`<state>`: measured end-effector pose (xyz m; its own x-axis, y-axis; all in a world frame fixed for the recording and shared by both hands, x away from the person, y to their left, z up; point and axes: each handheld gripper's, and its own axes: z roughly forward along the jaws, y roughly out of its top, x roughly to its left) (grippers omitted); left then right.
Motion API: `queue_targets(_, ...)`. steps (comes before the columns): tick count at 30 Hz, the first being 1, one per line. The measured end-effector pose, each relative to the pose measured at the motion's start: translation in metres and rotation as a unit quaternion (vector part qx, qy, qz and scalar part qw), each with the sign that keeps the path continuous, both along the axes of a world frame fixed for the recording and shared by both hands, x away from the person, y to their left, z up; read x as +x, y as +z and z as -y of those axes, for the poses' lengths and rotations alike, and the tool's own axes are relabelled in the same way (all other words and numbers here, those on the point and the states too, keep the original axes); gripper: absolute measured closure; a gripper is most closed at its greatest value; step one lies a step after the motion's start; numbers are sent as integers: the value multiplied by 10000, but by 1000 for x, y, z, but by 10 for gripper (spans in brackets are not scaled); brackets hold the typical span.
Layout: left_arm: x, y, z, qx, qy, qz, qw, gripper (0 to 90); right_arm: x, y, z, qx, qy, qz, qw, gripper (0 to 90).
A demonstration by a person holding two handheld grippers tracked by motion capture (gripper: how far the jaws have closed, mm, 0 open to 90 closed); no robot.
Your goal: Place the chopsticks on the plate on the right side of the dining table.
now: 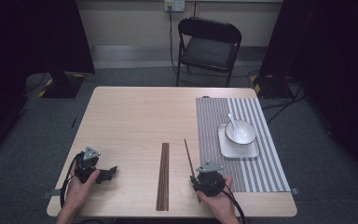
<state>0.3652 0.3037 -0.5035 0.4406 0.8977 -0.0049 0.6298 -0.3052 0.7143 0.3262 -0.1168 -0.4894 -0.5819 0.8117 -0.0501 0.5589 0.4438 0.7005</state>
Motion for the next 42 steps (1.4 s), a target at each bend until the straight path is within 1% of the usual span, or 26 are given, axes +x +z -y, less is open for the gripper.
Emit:
queue_targets(1, 0, 0, 0, -10, 7, 3, 10000, 0, 1, 0, -1, -19, 9, 27, 10000, 599)
queue_targets(2, 0, 0, 0, -8, 12, 4, 10000, 0, 4, 0, -2, 0, -55, 44, 10000, 647)
queue_targets(3, 0, 0, 0, -8, 12, 4, 10000, 0, 5, 0, -2, 8, -84, 34, 10000, 671)
queue_targets(4, 0, 0, 0, 4, 3, 1, 10000, 0, 8, 0, -1, 23, -66, 7, 10000, 714)
queue_targets(6, 0, 0, 0, 4, 4, 1, 10000, 0, 12, 0, 0, 66, -123, -37, 9999, 727)
queue_targets(8, 0, 0, 0, 3, 6, 2, 10000, 0, 15, 1, 2, 145, -126, -135, 9997, 776)
queue_targets(9, 0, 0, 0, 4, 6, 1, 10000, 0, 16, 1, 2, 132, -160, -137, 9997, 802)
queue_targets(10, 0, 0, 0, -6, 12, 5, 10000, 0, 17, 1, 3, 158, -185, -171, 9996, 809)
queue_targets(11, 0, 0, 0, -6, 12, 5, 10000, 0, 17, 1, 3, 158, -185, -171, 9996, 809)
queue_targets(12, 0, 0, 0, -6, 11, -1, 10000, 0, 20, 2, 5, 270, -229, -296, 9989, 813)
queue_targets(15, 0, 0, 0, 2, 7, 0, 10000, 0, 23, 2, 6, 331, -284, -328, 9985, 819)
queue_targets(17, 0, 0, 0, 3, 7, 1, 10000, 0, 24, 4, 6, 378, -308, -343, 9982, 844)
queue_targets(19, 0, 0, 0, 4, 6, 1, 10000, 0, 26, 7, 8, 459, -329, -305, 9979, 828)
queue_targets(22, 0, 0, 0, 3, 6, 2, 10000, 0, 28, 8, 13, 399, -366, -328, 9980, 848)
queue_targets(23, 0, 0, 0, 2, 7, 2, 10000, 0, 29, 8, 15, 389, -386, -369, 9978, 850)
queue_targets(24, 0, 0, 0, 3, 6, 3, 10000, 0, 29, 7, 17, 377, -420, -419, 9975, 837)
queue_targets(26, 0, 0, 0, 3, 5, 1, 10000, 0, 27, 7, 20, 491, -451, -481, 9966, 800)
queue_targets(28, 0, 0, 0, 3, 5, 2, 10000, 0, 25, 8, 20, 465, -426, -464, 9969, 796)
queue_targets(29, 0, 0, 0, 3, 5, 1, 10000, 0, 19, 8, 18, 479, -325, -444, 9973, 793)
queue_targets(31, 0, 0, 0, 4, 5, 1, 10000, 0, 16, 8, 17, 472, -266, -438, 9976, 792)
queue_targets(32, 0, 0, 0, -7, 13, 3, 10000, 0, 15, 8, 16, 451, -249, -416, 9978, 791)
queue_targets(34, 0, 0, 0, -4, 8, -1, 10000, 0, 14, 8, 15, 474, -235, -453, 9976, 783)
queue_targets(36, 0, 0, 0, 4, 5, 1, 10000, 0, 14, 7, 12, 370, -165, -437, 9982, 782)
queue_targets(37, 0, 0, 0, -4, 8, -1, 10000, 0, 13, 6, 11, 387, -154, -453, 9981, 782)
queue_targets(42, 0, 0, 0, -5, 13, 3, 10000, 0, 14, 4, 8, 313, -114, -465, 9984, 789)
